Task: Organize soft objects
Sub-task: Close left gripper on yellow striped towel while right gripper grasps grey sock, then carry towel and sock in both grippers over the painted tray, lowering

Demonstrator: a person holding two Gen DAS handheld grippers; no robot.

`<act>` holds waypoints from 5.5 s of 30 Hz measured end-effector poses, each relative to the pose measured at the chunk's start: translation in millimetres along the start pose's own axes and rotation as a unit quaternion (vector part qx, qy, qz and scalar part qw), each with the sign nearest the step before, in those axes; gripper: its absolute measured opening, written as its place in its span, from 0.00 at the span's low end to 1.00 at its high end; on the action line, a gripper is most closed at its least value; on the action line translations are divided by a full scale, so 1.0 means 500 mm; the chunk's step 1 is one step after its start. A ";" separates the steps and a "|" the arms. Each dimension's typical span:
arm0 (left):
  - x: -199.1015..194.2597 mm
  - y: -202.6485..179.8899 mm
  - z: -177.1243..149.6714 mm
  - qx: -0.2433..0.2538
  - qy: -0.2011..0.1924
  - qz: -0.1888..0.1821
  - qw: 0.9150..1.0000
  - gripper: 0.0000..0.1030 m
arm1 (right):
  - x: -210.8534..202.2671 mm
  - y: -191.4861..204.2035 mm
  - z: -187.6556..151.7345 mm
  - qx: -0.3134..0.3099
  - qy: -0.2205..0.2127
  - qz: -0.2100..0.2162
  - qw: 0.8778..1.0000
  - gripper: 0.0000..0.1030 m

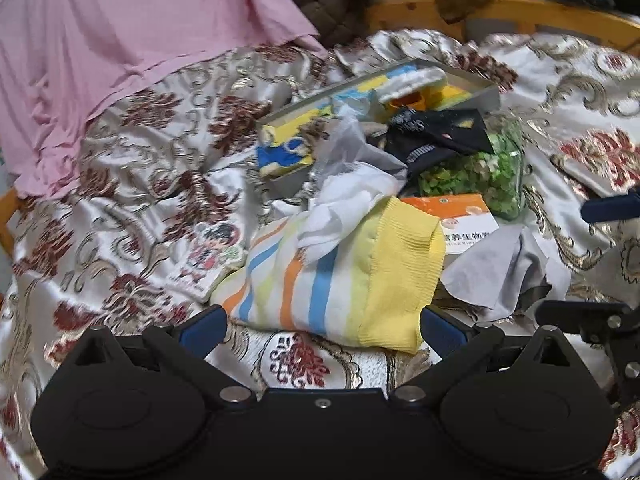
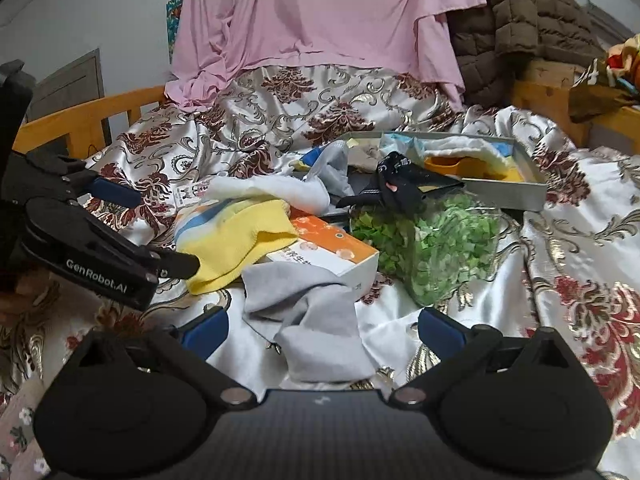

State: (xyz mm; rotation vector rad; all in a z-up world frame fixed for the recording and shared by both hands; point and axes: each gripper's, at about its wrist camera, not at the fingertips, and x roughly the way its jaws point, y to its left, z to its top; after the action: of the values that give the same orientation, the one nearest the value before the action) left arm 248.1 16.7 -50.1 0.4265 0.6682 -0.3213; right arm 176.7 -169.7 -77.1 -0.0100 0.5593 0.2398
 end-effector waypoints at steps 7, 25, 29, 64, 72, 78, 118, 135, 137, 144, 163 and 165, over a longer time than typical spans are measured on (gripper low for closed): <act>0.039 0.009 0.031 0.047 0.005 -0.017 0.999 0.99 | 0.025 -0.002 -0.001 -0.005 0.011 0.020 1.000 1.00; 0.098 0.009 0.053 0.132 0.055 -0.076 0.987 0.87 | 0.061 -0.018 -0.005 0.022 0.029 0.050 0.998 1.00; 0.093 0.001 0.055 0.137 0.054 -0.073 0.986 0.78 | 0.060 -0.016 -0.006 0.022 0.028 0.050 0.998 1.00; -0.039 -0.015 0.039 0.028 0.134 -0.112 0.984 0.15 | 0.063 -0.009 -0.010 0.017 0.046 0.028 0.998 0.57; -0.025 -0.041 0.035 0.055 0.127 -0.078 0.987 0.17 | 0.056 -0.010 -0.015 0.019 0.048 0.022 0.998 0.47; -0.001 -0.057 0.027 0.061 0.128 -0.065 0.988 0.29 | 0.053 -0.007 -0.015 0.012 0.046 0.023 0.999 0.35; -0.070 0.123 0.070 -0.189 0.100 -0.075 0.974 0.05 | -0.030 -0.057 0.037 0.050 -0.062 -0.006 0.997 0.23; -0.187 0.030 0.166 -0.159 -0.005 -0.121 0.980 0.05 | -0.087 -0.056 0.060 0.052 -0.106 0.005 0.993 0.23; -0.197 0.029 0.183 -0.161 -0.015 -0.119 0.980 0.05 | -0.096 -0.060 0.065 0.054 -0.113 0.002 0.992 0.23; -0.200 0.032 0.246 -0.163 -0.039 -0.102 0.981 0.05 | -0.110 -0.087 0.110 0.045 -0.139 -0.021 0.989 0.23; 0.052 0.027 0.568 -0.188 -0.125 -0.077 0.971 0.05 | 0.085 -0.332 0.358 0.027 -0.163 -0.042 0.985 0.23; 0.103 0.023 0.595 -0.194 -0.130 -0.083 0.969 0.05 | 0.122 -0.361 0.375 0.031 -0.154 -0.046 0.986 0.23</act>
State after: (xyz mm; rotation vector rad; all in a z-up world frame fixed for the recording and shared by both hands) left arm 447.2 -122.9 129.0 -0.0466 0.4929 -0.3868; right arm 366.1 -317.5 39.8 0.0612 0.2573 0.1298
